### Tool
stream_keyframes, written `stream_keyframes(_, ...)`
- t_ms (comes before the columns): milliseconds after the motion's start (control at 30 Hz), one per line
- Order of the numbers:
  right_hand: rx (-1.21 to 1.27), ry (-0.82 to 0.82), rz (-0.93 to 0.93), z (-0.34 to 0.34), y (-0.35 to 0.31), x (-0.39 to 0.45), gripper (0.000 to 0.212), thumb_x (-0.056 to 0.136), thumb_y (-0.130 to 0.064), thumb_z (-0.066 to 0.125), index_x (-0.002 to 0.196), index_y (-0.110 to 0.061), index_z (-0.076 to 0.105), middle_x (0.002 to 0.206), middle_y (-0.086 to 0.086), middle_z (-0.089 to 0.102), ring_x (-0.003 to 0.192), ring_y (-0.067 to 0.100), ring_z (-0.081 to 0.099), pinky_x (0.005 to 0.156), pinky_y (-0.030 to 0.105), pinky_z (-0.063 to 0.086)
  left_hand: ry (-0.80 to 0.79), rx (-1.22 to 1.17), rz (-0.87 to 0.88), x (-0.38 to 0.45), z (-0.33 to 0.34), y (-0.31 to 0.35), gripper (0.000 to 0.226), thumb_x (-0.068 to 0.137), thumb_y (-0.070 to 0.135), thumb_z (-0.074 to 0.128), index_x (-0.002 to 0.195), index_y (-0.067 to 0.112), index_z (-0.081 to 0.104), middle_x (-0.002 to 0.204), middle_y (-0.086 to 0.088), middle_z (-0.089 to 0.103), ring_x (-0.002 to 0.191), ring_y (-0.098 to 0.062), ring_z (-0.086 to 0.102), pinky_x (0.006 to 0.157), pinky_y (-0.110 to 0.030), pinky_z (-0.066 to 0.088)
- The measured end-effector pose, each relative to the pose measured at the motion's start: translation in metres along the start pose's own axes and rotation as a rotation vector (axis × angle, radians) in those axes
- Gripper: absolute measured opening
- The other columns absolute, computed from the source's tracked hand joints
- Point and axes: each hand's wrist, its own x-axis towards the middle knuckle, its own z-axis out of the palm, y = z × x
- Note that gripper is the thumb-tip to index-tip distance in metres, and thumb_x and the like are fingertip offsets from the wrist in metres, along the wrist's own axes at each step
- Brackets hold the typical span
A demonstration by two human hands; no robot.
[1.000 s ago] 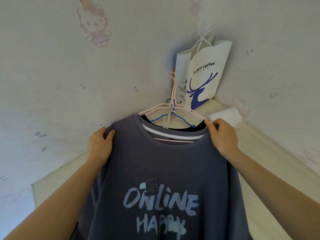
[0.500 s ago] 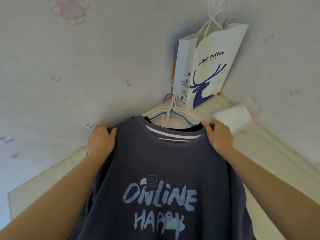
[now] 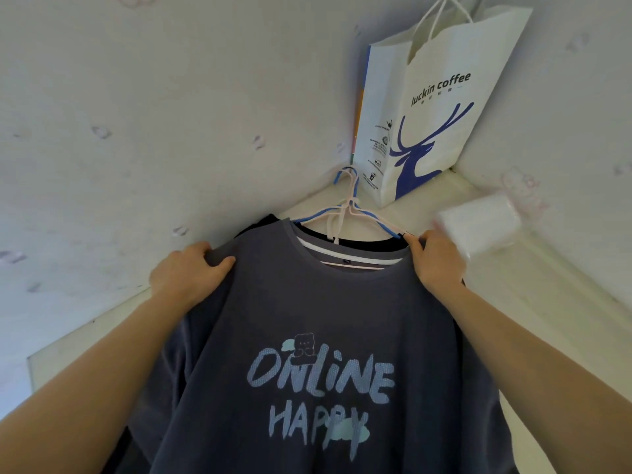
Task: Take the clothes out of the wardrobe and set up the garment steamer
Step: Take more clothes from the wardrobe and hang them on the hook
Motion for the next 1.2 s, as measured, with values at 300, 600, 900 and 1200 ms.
stream_keyframes(300,-0.164,0.17,-0.113,0.011,0.004,-0.006,0.039,0.092,-0.043,0.054,0.099,-0.004,0.054,0.103,0.015,0.057,0.097,0.035,0.05,0.063,0.04,0.04,0.288,0.27,0.298,-0.037,0.04,0.026,0.053,0.083,0.037,0.063,0.13,0.014,0.051,0.119,-0.018,0.053,0.108,-0.038,0.049,0.095,-0.054,0.033)
stream_keyframes(600,-0.306,0.124,-0.235,0.003,0.008,-0.014,0.032,0.095,-0.037,0.048,0.096,-0.005,0.055,0.102,0.015,0.056,0.092,0.036,0.05,0.073,0.045,0.042,-0.057,0.182,0.43,-0.087,0.102,0.058,0.071,0.088,0.061,0.001,0.153,0.03,-0.001,0.162,-0.002,-0.005,0.149,-0.025,-0.005,0.117,-0.054,-0.001)
stream_keyframes(900,-0.377,0.054,-0.331,0.007,0.018,-0.093,0.052,0.096,-0.029,0.047,0.141,-0.004,0.039,0.147,0.018,0.038,0.137,0.037,0.033,0.113,0.05,0.024,-0.097,0.182,0.39,-0.092,0.102,0.063,0.064,0.098,0.054,0.017,0.152,0.031,-0.009,0.161,0.0,-0.015,0.147,-0.024,-0.013,0.116,-0.054,-0.006)
stream_keyframes(1200,-0.412,-0.036,-0.321,0.015,0.028,-0.224,0.052,0.097,-0.033,0.04,0.141,-0.005,0.042,0.146,0.016,0.043,0.137,0.035,0.036,0.112,0.053,0.028,-0.137,0.103,0.525,-0.165,0.104,0.026,0.067,0.092,0.047,0.004,0.152,0.022,0.02,0.16,-0.003,0.018,0.147,-0.028,0.013,0.117,-0.049,0.012)
